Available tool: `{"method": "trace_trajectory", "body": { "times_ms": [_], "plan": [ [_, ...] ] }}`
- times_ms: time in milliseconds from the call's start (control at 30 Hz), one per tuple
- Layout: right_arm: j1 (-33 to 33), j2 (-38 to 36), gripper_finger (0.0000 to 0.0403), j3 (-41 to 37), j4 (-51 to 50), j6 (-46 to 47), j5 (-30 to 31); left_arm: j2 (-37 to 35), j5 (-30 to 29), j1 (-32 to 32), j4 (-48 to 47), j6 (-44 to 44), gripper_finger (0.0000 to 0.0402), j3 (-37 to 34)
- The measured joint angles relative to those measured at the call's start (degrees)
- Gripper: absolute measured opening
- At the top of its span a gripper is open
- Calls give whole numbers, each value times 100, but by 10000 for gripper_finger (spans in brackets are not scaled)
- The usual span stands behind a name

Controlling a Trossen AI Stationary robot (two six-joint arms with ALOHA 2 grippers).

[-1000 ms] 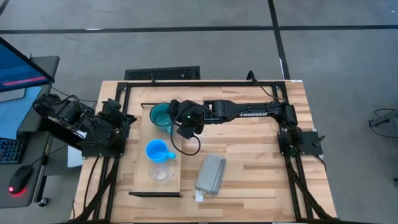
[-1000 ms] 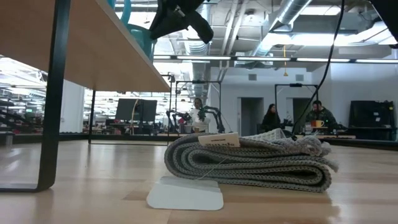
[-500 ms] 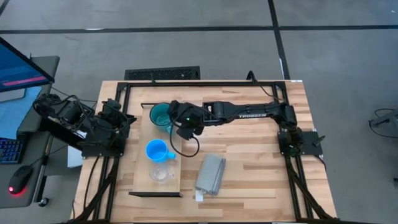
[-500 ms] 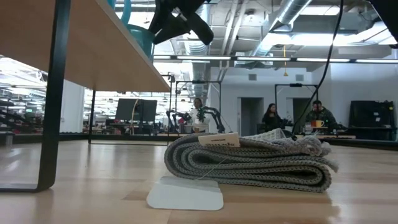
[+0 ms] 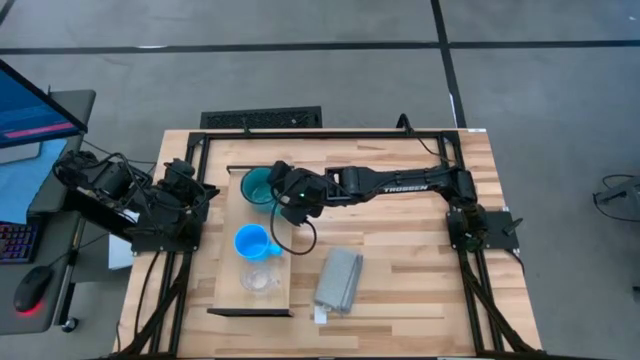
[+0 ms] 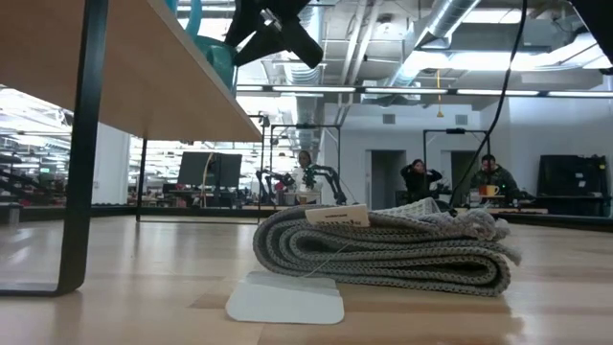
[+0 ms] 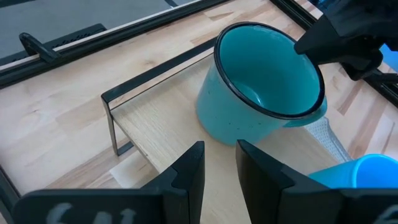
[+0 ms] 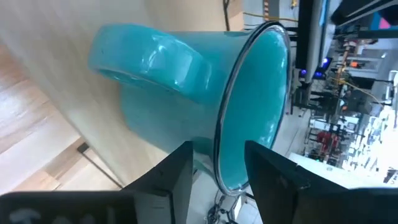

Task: Stack small to large cups/mugs on shelf
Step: Put the blue mug on the shelf

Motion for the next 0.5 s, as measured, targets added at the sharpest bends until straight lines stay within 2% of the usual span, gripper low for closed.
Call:
{"method": "trace_trajectory", "body": {
  "times_ms": [500],
  "plan": [
    [-94,-3,164,4,115,-201,131,4,140,-1,1,-3,82,0]
  ]
}}
